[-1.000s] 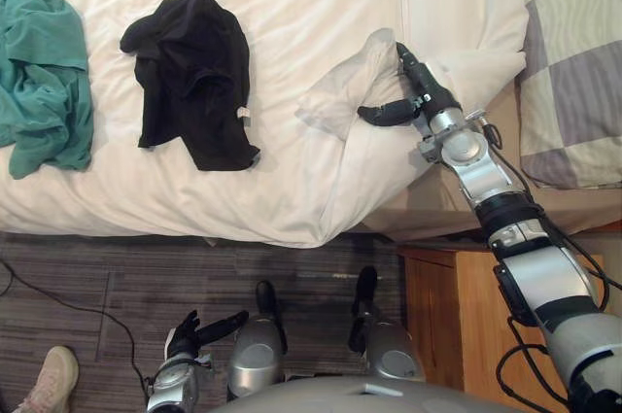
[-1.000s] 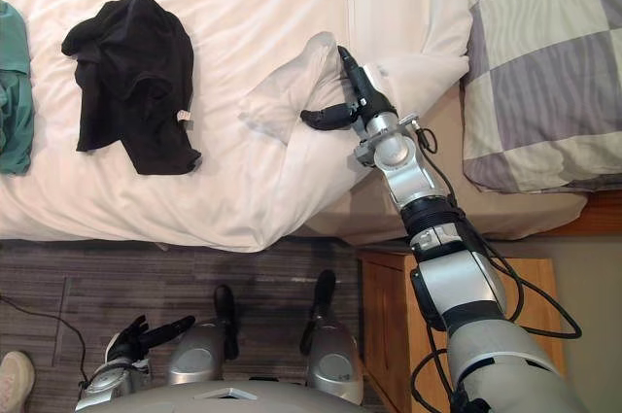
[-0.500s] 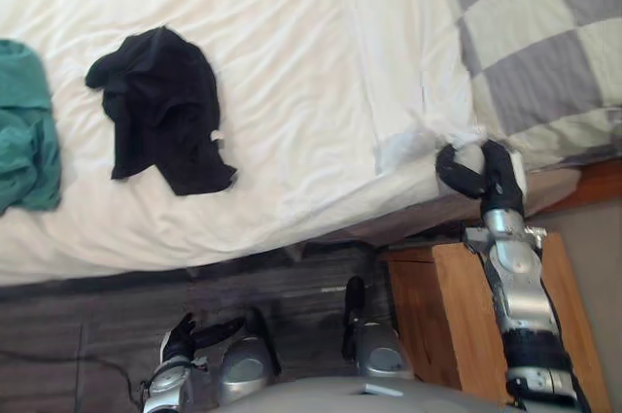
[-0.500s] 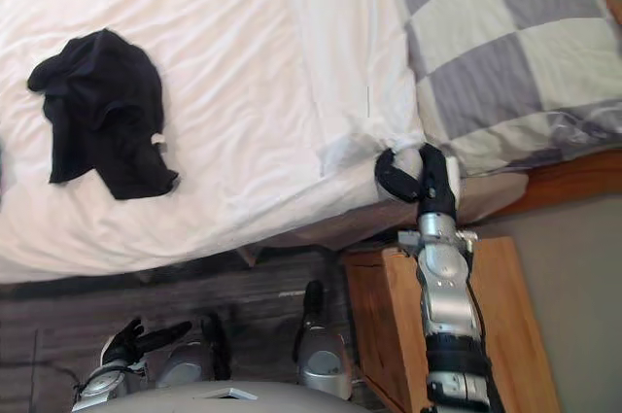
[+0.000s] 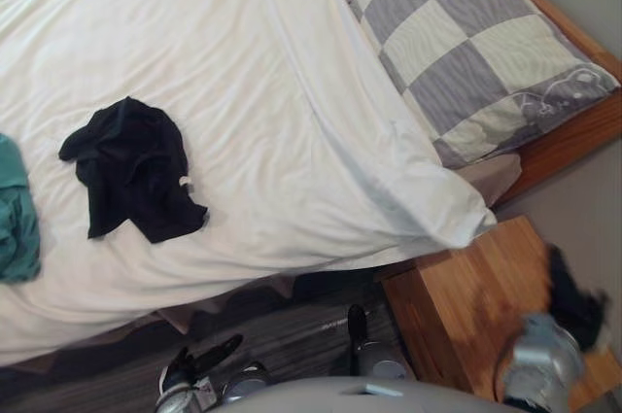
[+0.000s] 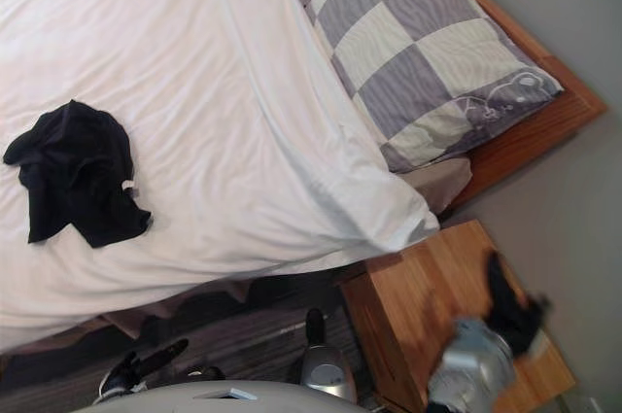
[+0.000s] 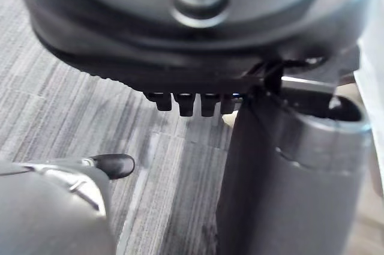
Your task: Tidy up the quilt and then pick up the clothes from the bed and put them into the laundry hamper
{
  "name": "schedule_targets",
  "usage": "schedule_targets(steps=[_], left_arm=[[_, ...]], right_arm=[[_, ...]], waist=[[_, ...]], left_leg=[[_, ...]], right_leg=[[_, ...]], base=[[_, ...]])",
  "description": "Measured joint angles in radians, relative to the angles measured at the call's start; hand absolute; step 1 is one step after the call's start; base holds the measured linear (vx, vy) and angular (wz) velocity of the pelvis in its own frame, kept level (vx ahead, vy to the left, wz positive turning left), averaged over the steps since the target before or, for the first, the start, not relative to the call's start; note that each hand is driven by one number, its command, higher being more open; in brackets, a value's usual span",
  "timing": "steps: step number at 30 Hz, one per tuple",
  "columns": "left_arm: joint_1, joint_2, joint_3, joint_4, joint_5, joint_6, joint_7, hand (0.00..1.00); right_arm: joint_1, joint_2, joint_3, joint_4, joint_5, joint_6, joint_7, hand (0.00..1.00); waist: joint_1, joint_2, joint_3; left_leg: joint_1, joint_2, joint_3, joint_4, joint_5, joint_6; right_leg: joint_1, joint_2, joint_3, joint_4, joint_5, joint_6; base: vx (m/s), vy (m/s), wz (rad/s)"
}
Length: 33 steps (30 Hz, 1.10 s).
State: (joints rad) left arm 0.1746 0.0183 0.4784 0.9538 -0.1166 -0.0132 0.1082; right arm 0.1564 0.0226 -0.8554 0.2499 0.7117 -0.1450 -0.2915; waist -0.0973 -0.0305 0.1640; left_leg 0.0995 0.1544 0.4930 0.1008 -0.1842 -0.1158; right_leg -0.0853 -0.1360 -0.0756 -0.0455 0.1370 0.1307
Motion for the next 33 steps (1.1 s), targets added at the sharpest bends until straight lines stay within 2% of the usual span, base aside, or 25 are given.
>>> schedule_targets(steps=[4,6,7,10,12,14,16,19,21,23,27,29,30,33], left_arm=[[0.011,-0.034,0.009,-0.003,-0.012,0.000,0.020,1.00],[0.011,-0.041,0.005,-0.008,-0.012,-0.001,0.019,1.00],[0.010,-0.041,-0.006,-0.012,-0.012,-0.002,0.019,1.00],[0.010,-0.035,-0.053,-0.012,-0.012,-0.005,0.018,1.00],[0.007,-0.017,-0.090,-0.003,-0.012,-0.006,0.017,1.00],[-0.021,0.006,-0.148,0.023,-0.009,-0.006,0.014,1.00],[-0.033,0.008,-0.174,0.028,-0.007,-0.007,0.010,1.00],[-0.056,0.023,-0.210,0.031,-0.004,-0.006,0.007,1.00],[-0.078,0.033,-0.249,0.023,-0.003,-0.012,-0.004,1.00],[-0.099,0.043,-0.285,0.017,-0.003,-0.012,-0.006,1.00],[-0.107,0.050,-0.324,0.016,-0.010,-0.029,-0.006,1.00],[-0.106,0.050,-0.325,0.019,-0.011,-0.029,-0.005,1.00],[-0.105,0.051,-0.324,0.020,-0.011,-0.029,-0.004,1.00],[-0.106,0.051,-0.324,0.022,-0.011,-0.030,-0.005,1.00]], right_arm=[[0.059,0.023,-0.097,-0.119,0.082,-0.093,-0.115,1.00],[0.065,0.024,-0.094,-0.183,0.081,-0.108,-0.128,1.00],[0.064,0.024,-0.072,-0.234,0.079,-0.109,-0.130,0.00],[0.040,0.016,0.069,-0.348,0.031,-0.111,-0.114,0.00],[0.005,-0.008,0.179,-0.352,0.001,-0.108,-0.078,0.00],[-0.048,-0.035,0.325,-0.352,0.001,-0.092,-0.017,0.00],[-0.091,-0.051,0.402,-0.347,0.001,-0.078,0.024,0.00],[-0.218,-0.110,0.537,-0.278,0.000,-0.056,0.085,0.00],[-0.368,-0.187,0.606,-0.167,-0.003,-0.043,0.118,0.00],[-0.490,-0.249,0.641,-0.016,-0.041,-0.032,0.135,0.00],[-0.524,-0.257,0.615,0.174,-0.041,0.002,0.126,0.00],[-0.488,-0.245,0.593,0.208,-0.042,-0.006,0.134,0.00],[-0.466,-0.226,0.578,0.207,-0.046,-0.032,0.148,0.00],[-0.455,-0.176,0.526,0.224,-0.069,-0.051,0.158,0.00]], waist=[[-0.029,0.012,-0.014],[-0.038,0.009,-0.023],[-0.038,0.007,-0.027],[-0.038,0.007,-0.029],[-0.036,0.007,-0.029],[-0.021,0.009,-0.030],[-0.012,0.009,-0.026],[0.019,0.013,-0.008],[0.037,0.022,0.041],[0.044,0.039,0.082],[0.053,0.083,0.119],[0.052,0.094,0.128],[0.044,0.096,0.134],[0.038,0.089,0.136]], left_leg=[[0.016,0.009,0.024,-0.002,-0.005,-0.005],[0.017,0.012,0.025,-0.002,-0.006,-0.006],[0.017,0.013,0.025,-0.002,-0.006,-0.006],[0.015,0.013,0.014,-0.003,-0.004,-0.007],[0.011,0.010,0.000,-0.007,0.002,-0.007],[-0.004,-0.006,-0.030,-0.020,0.021,0.000],[-0.025,-0.009,-0.060,-0.019,0.030,0.005],[-0.045,-0.021,-0.100,-0.020,0.043,0.014],[-0.059,-0.037,-0.124,-0.017,0.050,0.023],[-0.077,-0.056,-0.136,-0.016,0.057,0.034],[-0.092,-0.070,-0.147,-0.016,0.060,0.040],[-0.090,-0.071,-0.145,-0.016,0.060,0.040],[-0.087,-0.071,-0.141,-0.016,0.060,0.040],[-0.070,-0.070,-0.127,-0.016,0.060,0.040]], right_leg=[[0.000,0.008,0.009,0.007,0.001,0.002],[0.000,0.010,0.010,0.007,0.001,0.002],[0.000,0.011,0.010,0.007,0.000,0.000],[-0.001,0.013,0.009,0.006,0.000,0.000],[0.000,0.012,0.003,0.005,0.000,0.000],[0.000,0.002,-0.018,-0.005,0.004,0.005],[-0.001,-0.001,-0.035,-0.012,0.008,0.008],[0.002,-0.014,-0.068,-0.012,0.010,0.007],[0.000,-0.032,-0.086,-0.008,0.018,0.008],[-0.013,-0.050,-0.090,-0.007,0.026,0.011],[-0.023,-0.066,-0.096,-0.002,0.028,0.014],[-0.025,-0.067,-0.094,0.002,0.027,0.012],[-0.028,-0.067,-0.089,0.009,0.025,0.009],[-0.028,-0.065,-0.077,0.026,0.018,0.001]], base=[[0.00,-0.025,-0.13],[-0.03,-0.036,-0.04],[-0.04,-0.036,0.00],[-0.05,-0.039,0.02],[-0.04,-0.039,0.13],[-0.03,-0.029,0.32],[-0.03,-0.034,0.46],[-0.04,-0.024,0.41],[-0.07,0.013,0.29],[-0.11,0.043,0.20],[-0.04,0.015,0.12],[0.01,-0.002,-0.05],[0.01,-0.005,-0.10],[-0.01,-0.005,-0.15]])
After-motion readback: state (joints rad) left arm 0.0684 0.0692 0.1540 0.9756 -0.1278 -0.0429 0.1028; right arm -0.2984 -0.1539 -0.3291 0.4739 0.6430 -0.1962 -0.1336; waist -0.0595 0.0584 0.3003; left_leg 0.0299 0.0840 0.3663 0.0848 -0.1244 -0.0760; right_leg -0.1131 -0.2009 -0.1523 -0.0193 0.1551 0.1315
